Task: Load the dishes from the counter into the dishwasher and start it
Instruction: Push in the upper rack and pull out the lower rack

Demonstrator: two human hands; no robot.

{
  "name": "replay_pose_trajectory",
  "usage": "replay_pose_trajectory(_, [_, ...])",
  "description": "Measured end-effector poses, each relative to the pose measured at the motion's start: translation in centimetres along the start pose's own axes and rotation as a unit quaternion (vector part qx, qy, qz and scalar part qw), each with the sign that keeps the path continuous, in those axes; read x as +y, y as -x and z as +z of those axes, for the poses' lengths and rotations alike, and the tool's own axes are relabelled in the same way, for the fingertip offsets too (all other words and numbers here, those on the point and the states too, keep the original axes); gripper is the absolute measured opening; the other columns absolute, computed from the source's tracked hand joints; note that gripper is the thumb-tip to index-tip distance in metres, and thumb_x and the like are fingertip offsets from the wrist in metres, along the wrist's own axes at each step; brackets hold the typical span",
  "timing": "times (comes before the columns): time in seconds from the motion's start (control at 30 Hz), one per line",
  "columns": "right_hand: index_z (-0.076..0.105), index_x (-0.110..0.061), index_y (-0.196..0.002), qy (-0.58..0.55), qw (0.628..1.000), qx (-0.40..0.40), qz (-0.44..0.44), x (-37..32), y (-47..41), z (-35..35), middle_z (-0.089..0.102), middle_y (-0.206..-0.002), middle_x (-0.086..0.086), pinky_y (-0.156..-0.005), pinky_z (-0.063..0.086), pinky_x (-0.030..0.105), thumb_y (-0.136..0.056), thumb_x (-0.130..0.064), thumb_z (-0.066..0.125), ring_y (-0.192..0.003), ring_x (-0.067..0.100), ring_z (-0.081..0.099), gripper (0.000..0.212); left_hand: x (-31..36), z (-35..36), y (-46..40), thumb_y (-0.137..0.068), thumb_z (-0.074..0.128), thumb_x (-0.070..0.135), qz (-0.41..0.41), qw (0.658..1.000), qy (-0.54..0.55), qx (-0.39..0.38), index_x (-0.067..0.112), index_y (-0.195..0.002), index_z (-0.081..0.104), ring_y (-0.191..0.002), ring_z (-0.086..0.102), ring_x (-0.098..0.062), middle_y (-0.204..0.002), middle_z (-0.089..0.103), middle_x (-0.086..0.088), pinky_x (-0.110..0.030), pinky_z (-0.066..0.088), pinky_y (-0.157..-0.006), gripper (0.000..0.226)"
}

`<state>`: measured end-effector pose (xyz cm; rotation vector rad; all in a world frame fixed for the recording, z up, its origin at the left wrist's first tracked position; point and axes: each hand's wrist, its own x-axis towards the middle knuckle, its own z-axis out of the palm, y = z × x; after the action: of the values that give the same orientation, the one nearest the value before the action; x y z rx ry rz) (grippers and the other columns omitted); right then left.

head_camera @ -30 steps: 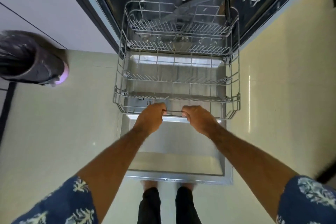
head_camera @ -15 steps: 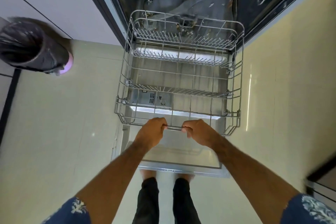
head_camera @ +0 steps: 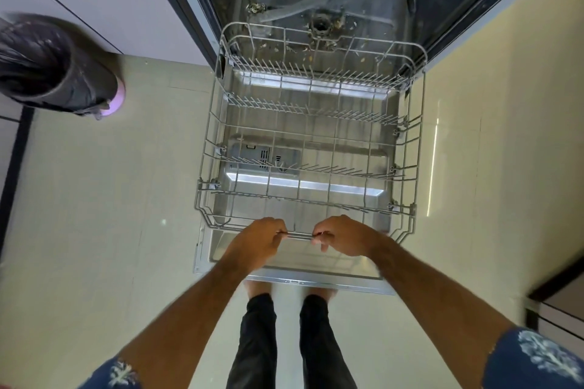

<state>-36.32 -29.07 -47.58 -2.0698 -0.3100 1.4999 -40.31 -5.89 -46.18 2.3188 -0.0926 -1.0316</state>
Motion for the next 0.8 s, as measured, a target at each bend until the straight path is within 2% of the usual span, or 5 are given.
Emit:
replay_pose_trajectory(0.1, [0.067, -0.018, -0.11, -0.039, 0.999, 0.031, 0.011, 0.0, 0.6, 0.7, 0.069, -0.098, -0.004, -0.072, 0.042, 0.017, -0.1, -0.027, 0.053, -0.083, 0.001, 0.062, 0.02, 0.3, -0.1, 0.5, -0.103, 0.047, 0.023, 0.001, 1.0, -0.001, 0.003, 0.019, -0.115, 0.063, -0.102, 0.06, -0.012, -0.116, 0.065, 0.002, -0.018, 0.043, -0.083, 0.02])
replay_pose_trajectory(0.23, [0.057, -0.02, -0.125, -0.085, 0.993, 0.083, 0.024, -0.7, 1.5, 0.8, 0.065, -0.12, 0.002, -0.095, 0.049, 0.033, -0.1, -0.028, 0.053, -0.109, 0.019, 0.062, 0.027, 1.3, -0.8, 1.4, -0.104, 0.045, 0.027, 0.019, 0.998, -0.053, 0.022, 0.021, -0.127, 0.055, -0.106, 0.062, -0.016, -0.127, 0.059, 0.002, -0.025, 0.048, -0.088, 0.026])
replay_pose_trajectory(0.33, [0.043, -0.019, -0.143, -0.005, 0.988, 0.156, 0.014, -1.7, 2.9, 0.0, 0.051, -0.141, 0.007, -0.107, 0.042, 0.038, -0.1, -0.027, 0.052, -0.129, 0.023, 0.049, 0.044, 2.2, -1.9, 2.3, -0.104, 0.044, 0.034, 0.025, 0.988, -0.139, 0.054, 0.021, -0.142, 0.043, -0.126, 0.053, -0.021, -0.145, 0.047, -0.001, -0.035, 0.046, -0.103, 0.04])
replay_pose_trajectory(0.53, [0.014, -0.016, -0.157, 0.198, 0.949, 0.246, -0.007, -6.3, 8.7, -2.2, 0.02, -0.162, 0.011, -0.121, 0.022, 0.045, -0.098, -0.038, 0.052, -0.149, 0.028, 0.021, 0.074, 6.1, -6.4, 7.3, -0.104, 0.035, 0.047, -0.004, 0.958, -0.274, 0.082, 0.02, -0.159, 0.008, -0.154, -0.002, -0.033, -0.167, -0.002, -0.009, -0.053, 0.008, -0.124, 0.067])
replay_pose_trajectory(0.8, [0.002, -0.012, -0.158, 0.295, 0.914, 0.277, -0.041, -16.3, 19.5, -2.7, 0.004, -0.165, 0.014, -0.123, 0.01, 0.052, -0.097, -0.055, 0.044, -0.152, 0.031, 0.006, 0.086, 11.8, -15.0, 18.7, -0.102, 0.029, 0.055, -0.007, 0.937, -0.311, 0.162, 0.016, -0.159, 0.001, -0.153, -0.004, -0.035, -0.167, -0.003, -0.011, -0.056, 0.005, -0.123, 0.074])
